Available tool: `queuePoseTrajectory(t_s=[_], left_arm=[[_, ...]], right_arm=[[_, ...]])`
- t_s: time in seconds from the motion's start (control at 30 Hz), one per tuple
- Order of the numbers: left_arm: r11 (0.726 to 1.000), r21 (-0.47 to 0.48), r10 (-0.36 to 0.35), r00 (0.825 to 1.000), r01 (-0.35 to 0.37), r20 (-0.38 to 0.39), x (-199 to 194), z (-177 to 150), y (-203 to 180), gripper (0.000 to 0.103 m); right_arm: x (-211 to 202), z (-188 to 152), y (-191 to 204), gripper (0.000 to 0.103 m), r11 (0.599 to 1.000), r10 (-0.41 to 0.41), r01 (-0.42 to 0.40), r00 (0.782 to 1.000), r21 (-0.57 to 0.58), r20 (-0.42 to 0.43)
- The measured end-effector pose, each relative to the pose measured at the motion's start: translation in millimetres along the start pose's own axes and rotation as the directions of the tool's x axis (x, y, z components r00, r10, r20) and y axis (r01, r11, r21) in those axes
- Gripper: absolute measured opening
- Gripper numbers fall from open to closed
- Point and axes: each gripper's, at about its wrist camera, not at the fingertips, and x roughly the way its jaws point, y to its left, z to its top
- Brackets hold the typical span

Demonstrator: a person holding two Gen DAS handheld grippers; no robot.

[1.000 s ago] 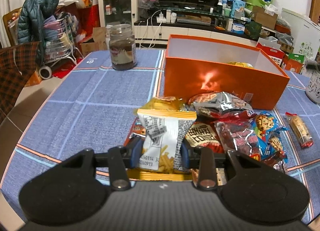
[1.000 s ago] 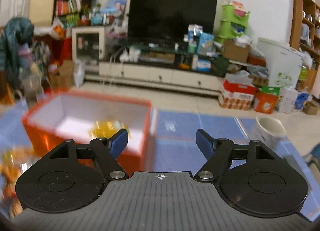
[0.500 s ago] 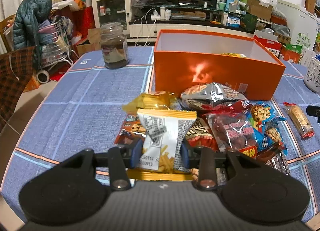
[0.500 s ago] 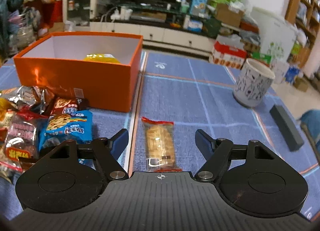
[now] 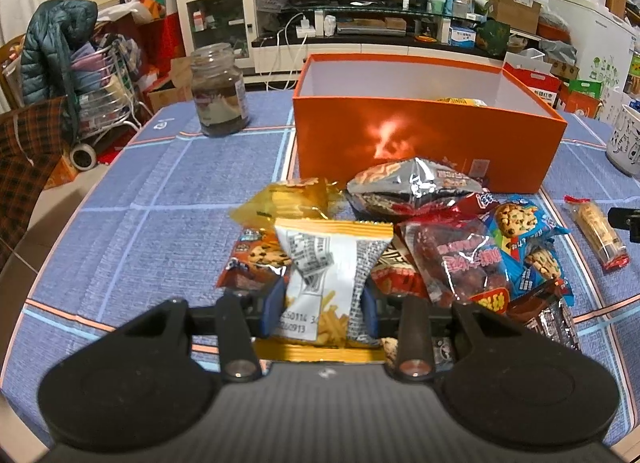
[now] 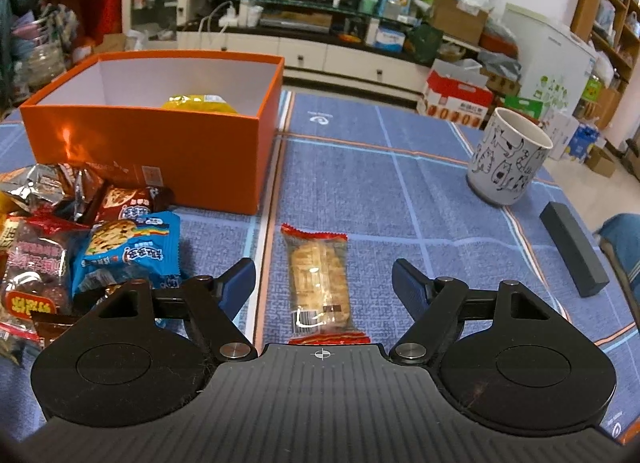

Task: Organize snacks
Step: 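Move right gripper to the clear biscuit packet and grasp it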

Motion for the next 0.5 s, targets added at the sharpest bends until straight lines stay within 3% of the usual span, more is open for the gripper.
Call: queuePoseTrajectory(t_s=[0.33,0.5], left_arm=[[1.000,0.000,0.004,1.000,-0.004,-0.003,1,0,0,0.036],[1.000,-0.010,0.005,1.000,-0.005,-0.001,1,0,2,0.036]], right_arm=[[2,-1,2,0.069,1.000,-0.006,0.006,1.000,-0.008,0.000],[1,3,-15,0.070,0.999,0.020,-0.020,1.000,0.036,0.025]])
